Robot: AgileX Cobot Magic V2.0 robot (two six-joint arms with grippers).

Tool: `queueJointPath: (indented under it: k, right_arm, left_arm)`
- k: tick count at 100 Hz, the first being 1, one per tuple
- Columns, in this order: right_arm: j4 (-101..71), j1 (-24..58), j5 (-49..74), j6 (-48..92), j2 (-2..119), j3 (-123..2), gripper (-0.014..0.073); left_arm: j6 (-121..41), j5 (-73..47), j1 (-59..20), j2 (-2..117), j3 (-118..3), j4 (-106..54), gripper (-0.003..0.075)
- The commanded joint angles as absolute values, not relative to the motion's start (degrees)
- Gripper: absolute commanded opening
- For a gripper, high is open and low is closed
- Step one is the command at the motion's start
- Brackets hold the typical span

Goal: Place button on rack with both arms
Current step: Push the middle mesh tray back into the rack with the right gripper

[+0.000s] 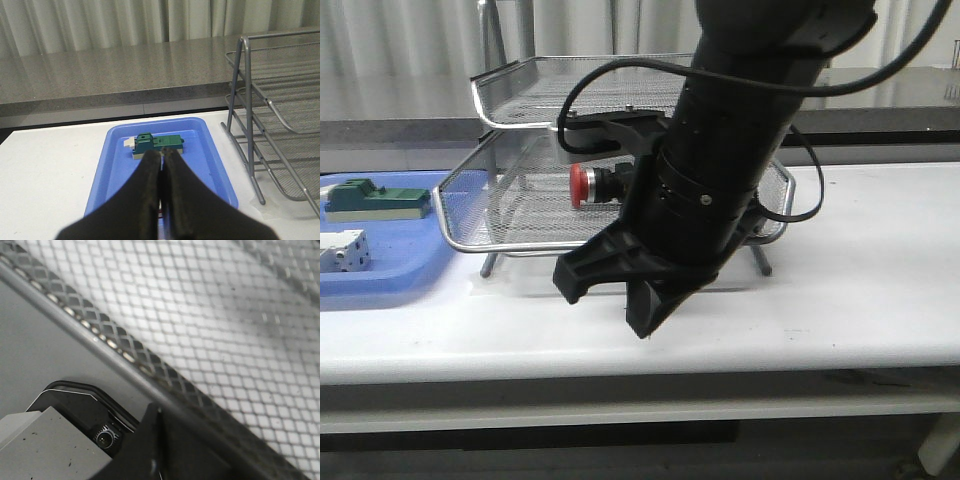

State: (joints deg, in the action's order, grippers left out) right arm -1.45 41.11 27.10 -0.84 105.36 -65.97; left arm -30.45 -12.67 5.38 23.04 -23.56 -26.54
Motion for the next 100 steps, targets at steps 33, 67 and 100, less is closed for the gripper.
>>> queueJointPath:
  k: [33, 67, 100]
  right_arm:
    - [2.45, 36.23, 24.69, -0.39, 106.4, -75.44, -0.0064]
    - [4.06, 32.59, 24.58, -0.39, 108.33, -79.04, -0.0064]
    - [4.51, 32.01, 24.27, -0.39, 108.46, -79.7, -0.0064]
  left_arm:
    - [-30.41, -8.87, 5.06, 23.41, -25.07, -27.41, -0.002]
    - [-30.41, -8.87, 5.06, 23.41, -25.07, -27.41, -0.002]
    - [-30.41, -8.87, 5.06, 23.41, -25.07, -27.41, -0.002]
